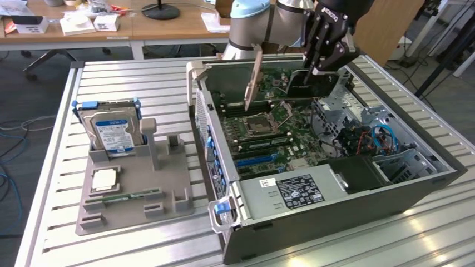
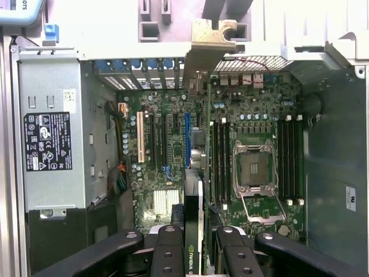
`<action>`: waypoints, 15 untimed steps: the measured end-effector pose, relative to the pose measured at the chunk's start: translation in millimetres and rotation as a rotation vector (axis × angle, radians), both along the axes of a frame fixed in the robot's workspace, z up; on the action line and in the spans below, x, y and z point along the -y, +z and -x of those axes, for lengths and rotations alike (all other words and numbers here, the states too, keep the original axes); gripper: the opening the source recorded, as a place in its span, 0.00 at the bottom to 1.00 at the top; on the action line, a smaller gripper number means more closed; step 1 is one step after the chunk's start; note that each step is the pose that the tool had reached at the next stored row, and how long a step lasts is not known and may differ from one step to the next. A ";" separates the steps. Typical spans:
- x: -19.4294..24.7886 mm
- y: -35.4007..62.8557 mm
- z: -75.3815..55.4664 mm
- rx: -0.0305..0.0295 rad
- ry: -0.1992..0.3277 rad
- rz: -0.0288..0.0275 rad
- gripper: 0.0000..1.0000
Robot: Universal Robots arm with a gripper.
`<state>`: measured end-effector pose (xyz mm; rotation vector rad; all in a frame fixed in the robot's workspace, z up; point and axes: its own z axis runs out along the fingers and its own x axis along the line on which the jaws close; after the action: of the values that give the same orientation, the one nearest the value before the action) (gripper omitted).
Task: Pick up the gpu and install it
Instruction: 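Insert the gpu into the slot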
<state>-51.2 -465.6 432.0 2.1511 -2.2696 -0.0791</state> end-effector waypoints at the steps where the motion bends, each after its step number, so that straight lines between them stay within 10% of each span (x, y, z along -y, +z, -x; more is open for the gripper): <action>1: 0.0 -0.9 0.0 0.0000 0.000 0.0000 0.27; 15: -0.1 -16.8 0.1 0.0010 0.000 0.0000 0.27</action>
<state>-51.3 -465.5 415.2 2.1516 -2.2701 -0.0780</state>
